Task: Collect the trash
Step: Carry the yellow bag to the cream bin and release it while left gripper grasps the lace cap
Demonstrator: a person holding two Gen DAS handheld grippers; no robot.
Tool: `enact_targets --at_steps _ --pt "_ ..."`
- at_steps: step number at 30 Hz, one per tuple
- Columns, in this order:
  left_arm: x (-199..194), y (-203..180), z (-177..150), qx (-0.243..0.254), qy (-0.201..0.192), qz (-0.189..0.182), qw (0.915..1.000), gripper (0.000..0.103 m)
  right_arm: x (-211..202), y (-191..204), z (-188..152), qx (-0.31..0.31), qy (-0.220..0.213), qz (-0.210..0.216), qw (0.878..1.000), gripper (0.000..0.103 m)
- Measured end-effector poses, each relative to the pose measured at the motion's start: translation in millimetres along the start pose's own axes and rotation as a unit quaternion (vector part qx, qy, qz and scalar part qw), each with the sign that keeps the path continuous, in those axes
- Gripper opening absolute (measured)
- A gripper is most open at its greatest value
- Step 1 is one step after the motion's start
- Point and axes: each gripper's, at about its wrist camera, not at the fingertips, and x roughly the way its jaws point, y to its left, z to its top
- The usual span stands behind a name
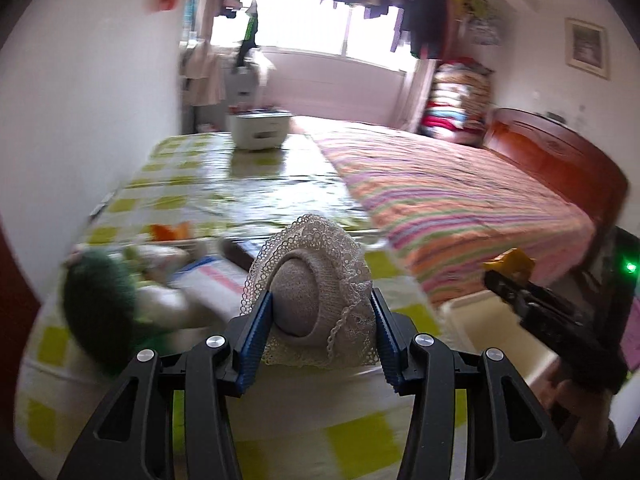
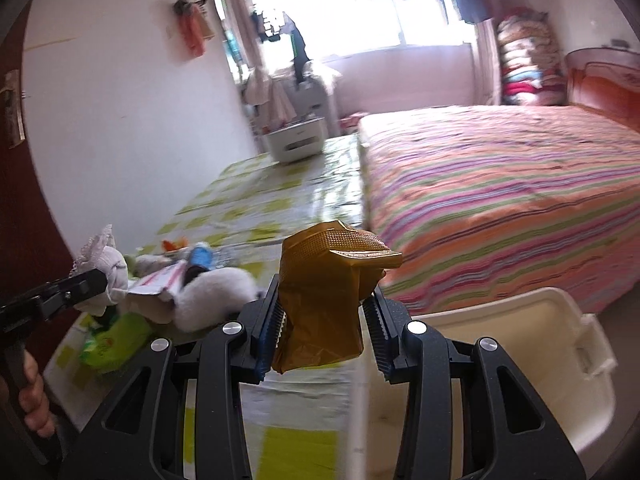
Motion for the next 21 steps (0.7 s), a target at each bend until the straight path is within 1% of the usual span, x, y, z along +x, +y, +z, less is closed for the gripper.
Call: enact_targets --at_steps 2,5,9,11,12,14,16,17,18,21 --pt "7.7 -16.6 4.5 0.015 0.0 -0.026 0.9995 0.047 -5.6 -9.1 -0.4 0.006 -0.006 -0.022 1.0 0.039" --pt "17.4 -42.2 10.1 0.04 0.0 -0.056 0.9976 0.047 -13.7 -23.3 -2.0 0.015 -0.013 -0.053 0.998 0.039" --pt "26.9 -65.3 18.6 0.034 0.008 -0.102 0.9942 0.047 -18.1 -42.6 -4.0 0.03 -0.014 -0.089 0.995 0.043" --pt "28.8 -75.2 18.2 0.041 0.006 -0.112 0.9928 0.047 -17.3 -51.7 -6.8 0.038 -0.007 -0.101 0.994 0.046" --pt "28.5 -80.0 15.7 0.045 0.004 -0.12 0.9917 0.047 -16.3 -55.7 -7.6 0.043 -0.004 -0.107 0.993 0.05" --pt "29.4 -86.4 9.5 0.054 0.005 -0.125 0.9907 0.047 -15.4 -62.6 -11.1 0.049 0.002 -0.114 0.992 0.052" --pt "33.4 -91.3 3.2 0.057 0.016 -0.131 0.9896 0.047 -14.6 -68.4 -13.0 0.053 0.005 -0.123 0.991 0.067" --pt "35.4 -94.8 2.0 0.058 0.021 -0.136 0.9888 0.047 -14.9 -71.0 -13.4 0.057 0.005 -0.127 0.99 0.069" --pt "38.0 -97.2 -0.3 0.06 0.029 -0.141 0.9877 0.047 -15.6 -73.5 -13.3 0.064 0.003 -0.125 0.99 0.069" --pt "40.7 -100.3 -4.0 0.057 0.037 -0.148 0.9866 0.047 -17.9 -80.1 -13.1 0.089 -0.002 -0.119 0.989 0.072"
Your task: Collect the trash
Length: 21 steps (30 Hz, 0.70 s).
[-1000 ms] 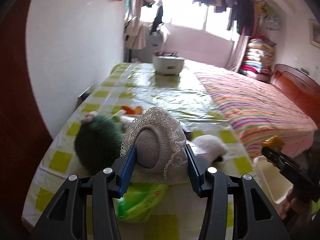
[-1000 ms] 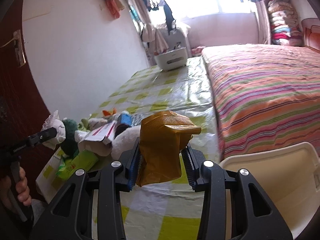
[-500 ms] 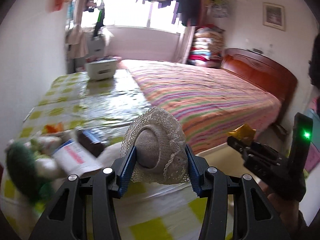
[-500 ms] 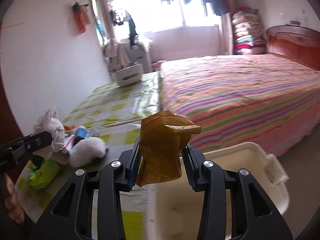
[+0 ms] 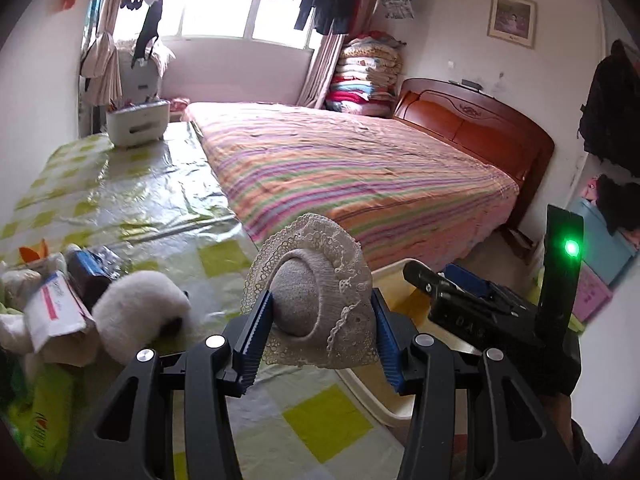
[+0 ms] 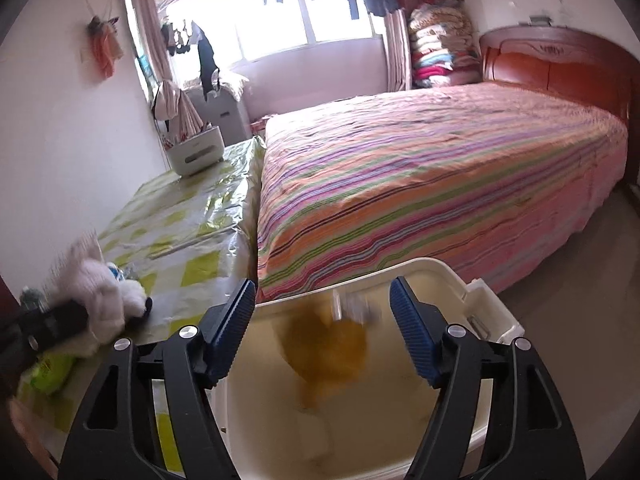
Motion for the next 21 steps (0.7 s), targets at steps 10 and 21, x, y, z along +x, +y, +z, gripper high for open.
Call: enact_targets --at_steps 10,21 --pt "25.2 -24.1 -5.4 -0.004 0.048 -0.066 0.9967 0.048 -26.2 -43.9 8.9 0.082 -0.067 -0.016 0.994 0.074" --pt "49.1 -49.7 -14.3 -0.014 0.074 -0.071 0.9946 0.082 -40.1 -62.0 6.1 0.11 -0.095 -0.018 0.989 0.074"
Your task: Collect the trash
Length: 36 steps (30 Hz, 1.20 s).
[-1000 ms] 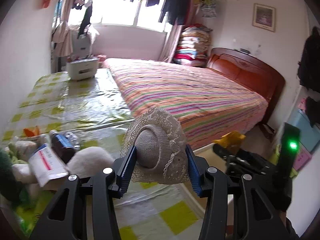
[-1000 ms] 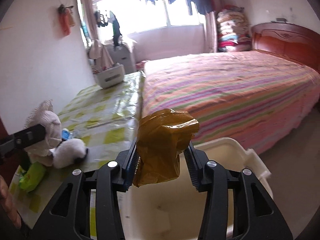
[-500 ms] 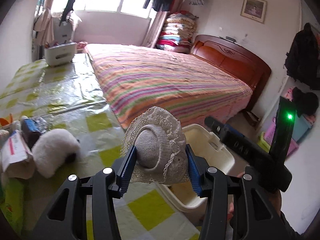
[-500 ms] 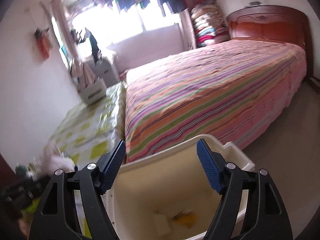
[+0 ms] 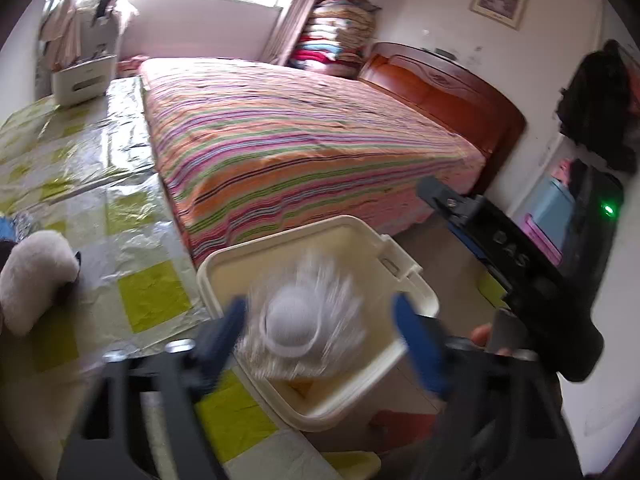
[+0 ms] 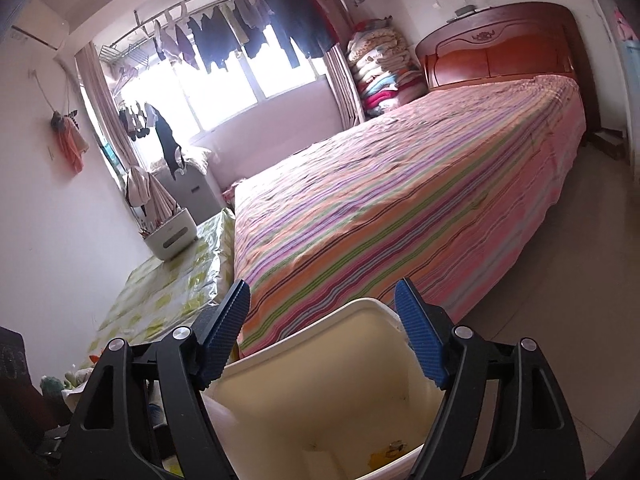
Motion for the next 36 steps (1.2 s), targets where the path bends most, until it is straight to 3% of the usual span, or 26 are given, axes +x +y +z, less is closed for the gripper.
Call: enact_targets --at_steps 7,12,21,28,31,36 --pt "-14.4 10.8 3.0 -0.004 -0.01 0.01 0.9999 0.084 -1.5 7.3 -1.9 -0.003 0.0 0.011 1.0 0.074" --pt "-42.1 36.9 9.1 -0.02 -0.033 0.072 0.9967 0.084 -0.4 31.4 -6.6 -0.032 0.005 0.033 0.999 0.076" --pt "-89.3 100.4 4.0 -0.065 -0.044 0.16 0.9839 0.084 13.7 98.1 -29.5 -0.073 0.052 0.121 0.989 0.076" --pt "-132.8 149.4 -9.9 -0.084 -0.053 0.227 0.9689 0.084 17.6 173.1 -61.2 -0.125 0.095 0.204 0.966 0.078" --pt "-152.7 169.4 -14.0 -0.098 -0.06 0.245 0.9628 0.084 19.1 209.0 -77.5 -0.153 0.119 0.245 0.95 0.084" --pt "-199.4 210.6 -18.6 -0.119 -0.08 0.297 0.9441 0.084 30.2 269.0 -100.8 -0.207 0.168 0.311 0.912 0.085"
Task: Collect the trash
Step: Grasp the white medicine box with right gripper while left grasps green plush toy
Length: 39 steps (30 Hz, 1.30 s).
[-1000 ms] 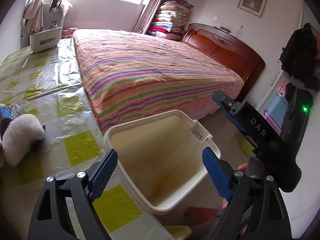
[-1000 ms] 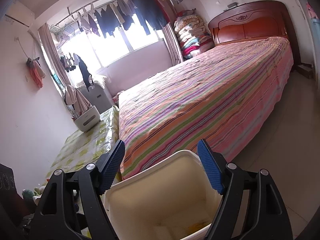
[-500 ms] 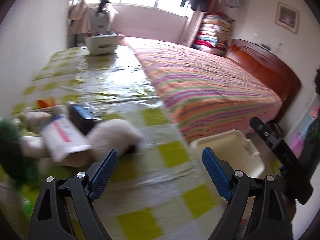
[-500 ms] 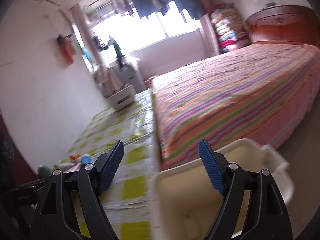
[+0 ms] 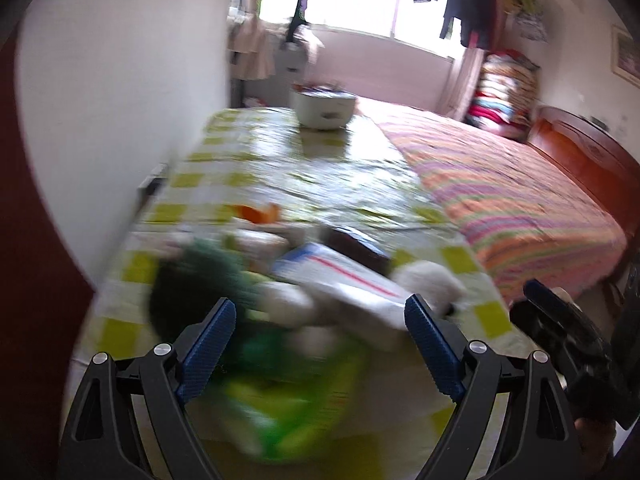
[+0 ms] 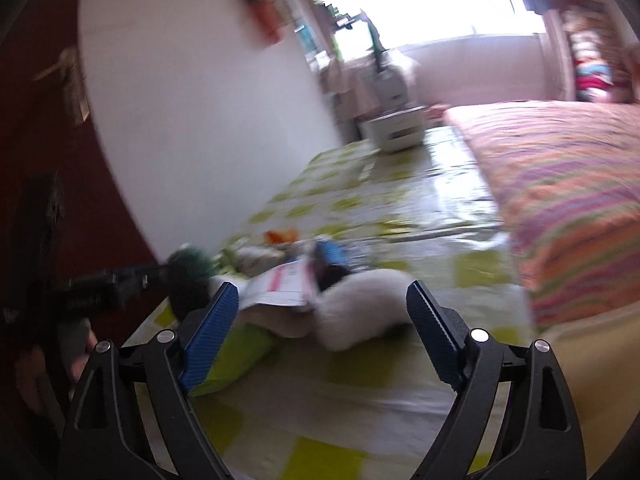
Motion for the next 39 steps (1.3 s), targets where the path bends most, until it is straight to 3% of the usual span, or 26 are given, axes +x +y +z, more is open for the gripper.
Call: enact_targets --at_steps 3,10,15,20,22,24,31,36,39 --pt "-3.4 27.5 5.2 -0.019 0.001 0.019 0.9996 0.084 25.9 21.9 10.9 -0.054 0.036 0.005 0.998 0.085" --pt "27.8 65.8 -1.4 -0.019 0.069 0.023 0.9972 0.084 87.8 50.1 23.7 -0.142 0.147 0.02 0.979 0.085" --pt "45.3 69.8 -9.1 -0.018 0.099 0.02 0.9947 0.084 139.1 51.9 30.0 -0.166 0.244 0.027 0.955 0.085" --pt "60.0 71.1 -15.1 -0.014 0.119 0.021 0.9926 0.084 174.8 47.0 26.0 -0.151 0.316 0.036 0.936 0.083" --pt "61.8 72.4 -15.8 -0.018 0.118 0.024 0.9925 0.084 178.6 42.3 24.0 -0.151 0.315 0.022 0.937 0.061" --pt "63.0 74.4 -15.9 -0.021 0.118 0.025 0.9925 0.084 172.5 32.4 27.5 -0.13 0.295 0.027 0.946 0.058" --pt "66.2 89.2 -14.2 -0.062 0.093 0.017 0.9935 0.084 103.1 10.4 28.9 -0.041 0.185 0.08 0.979 0.057" --pt "65.1 88.8 -13.8 -0.073 0.066 0.017 0.995 0.084 64.1 -6.8 18.9 0.002 0.139 0.086 0.987 0.058" --pt "63.8 85.9 -13.2 -0.074 0.052 0.023 0.9956 0.079 50.8 -23.8 13.0 0.026 0.123 0.075 0.989 0.059"
